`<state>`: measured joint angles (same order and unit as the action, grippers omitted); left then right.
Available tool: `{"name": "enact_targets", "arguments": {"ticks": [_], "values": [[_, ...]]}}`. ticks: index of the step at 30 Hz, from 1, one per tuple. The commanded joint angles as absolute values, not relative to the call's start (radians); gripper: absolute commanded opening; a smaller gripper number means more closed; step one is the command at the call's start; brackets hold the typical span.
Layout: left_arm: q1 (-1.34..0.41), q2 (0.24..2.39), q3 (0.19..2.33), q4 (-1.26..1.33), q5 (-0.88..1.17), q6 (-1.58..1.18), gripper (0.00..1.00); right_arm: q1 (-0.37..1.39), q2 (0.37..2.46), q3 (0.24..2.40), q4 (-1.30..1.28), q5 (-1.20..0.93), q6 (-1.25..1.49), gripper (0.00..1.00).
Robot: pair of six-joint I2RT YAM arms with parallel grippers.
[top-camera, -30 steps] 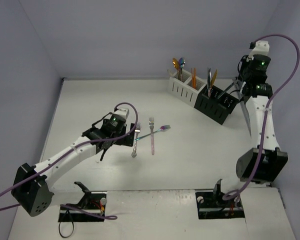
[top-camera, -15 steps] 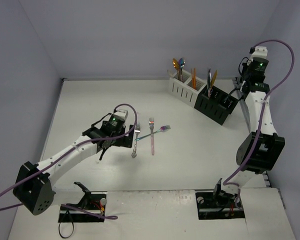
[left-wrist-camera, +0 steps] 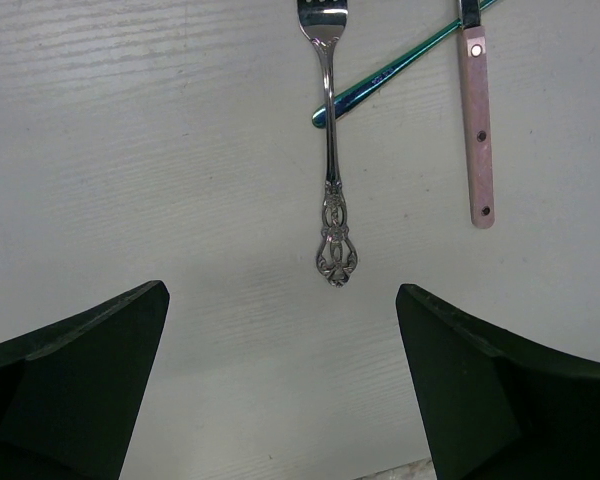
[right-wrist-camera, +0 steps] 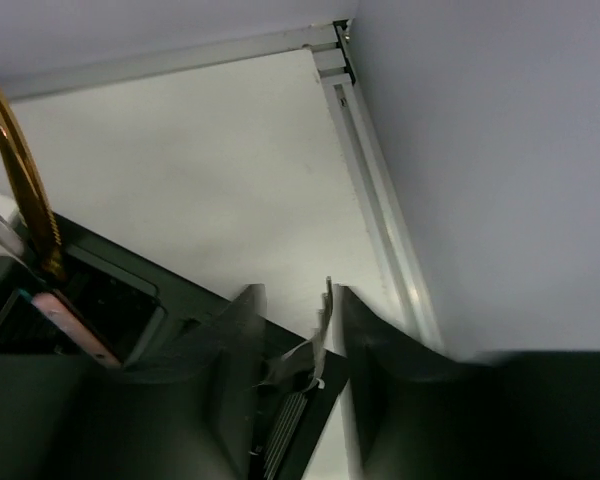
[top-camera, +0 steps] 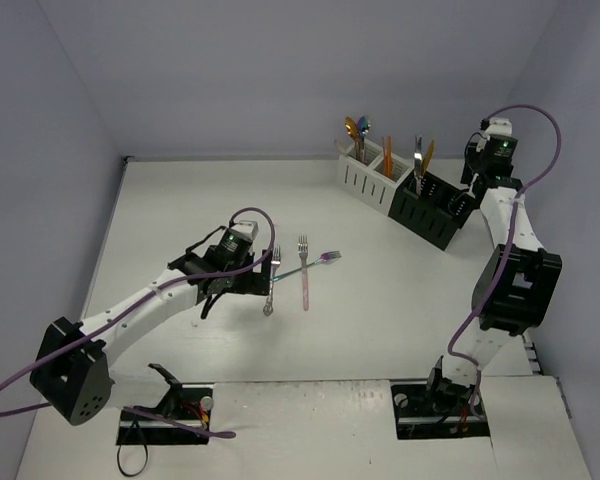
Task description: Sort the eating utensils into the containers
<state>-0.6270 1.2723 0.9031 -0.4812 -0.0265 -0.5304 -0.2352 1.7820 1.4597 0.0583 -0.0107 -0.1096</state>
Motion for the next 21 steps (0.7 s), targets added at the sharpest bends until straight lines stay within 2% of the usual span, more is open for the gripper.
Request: {"name": "enact_targets", "arguments": {"ticks": [1, 2, 4, 7, 10, 15, 21], "values": [[-0.621, 1.289, 0.931, -0.440, -0.026, -0.591, 0.97, -0.241, 1.695, 1.474, 0.143, -0.034, -0.098, 0.50], [-0.621, 1.301, 0.933, -0.439, -0.026, -0.602, 0.98, -0.241, 1.663, 1.462, 0.142, -0.013, -0.096, 0.58], [-0.621, 1.312, 0.939, -0.439, -0.027, -0.612, 0.98, -0.241, 1.632, 1.455, 0.136, 0.011, -0.093, 0.65], [-0.622, 1.340, 0.951, -0.442, -0.028, -0.625, 0.97, -0.241, 1.560, 1.451, 0.103, 0.063, -0.080, 0.82], [-0.623, 1.363, 0.964, -0.445, -0.032, -0.645, 0.97, -0.238, 1.461, 1.451, 0.068, 0.103, -0.052, 0.90], [-0.625, 1.419, 1.017, -0.464, -0.034, -0.674, 0.92, -0.239, 1.310, 1.384, 0.036, 0.133, 0.075, 0.96], [-0.639, 1.515, 1.079, -0.489, -0.055, -0.692, 0.77, -0.226, 1.132, 1.257, 0.033, 0.081, 0.208, 0.98]]}}
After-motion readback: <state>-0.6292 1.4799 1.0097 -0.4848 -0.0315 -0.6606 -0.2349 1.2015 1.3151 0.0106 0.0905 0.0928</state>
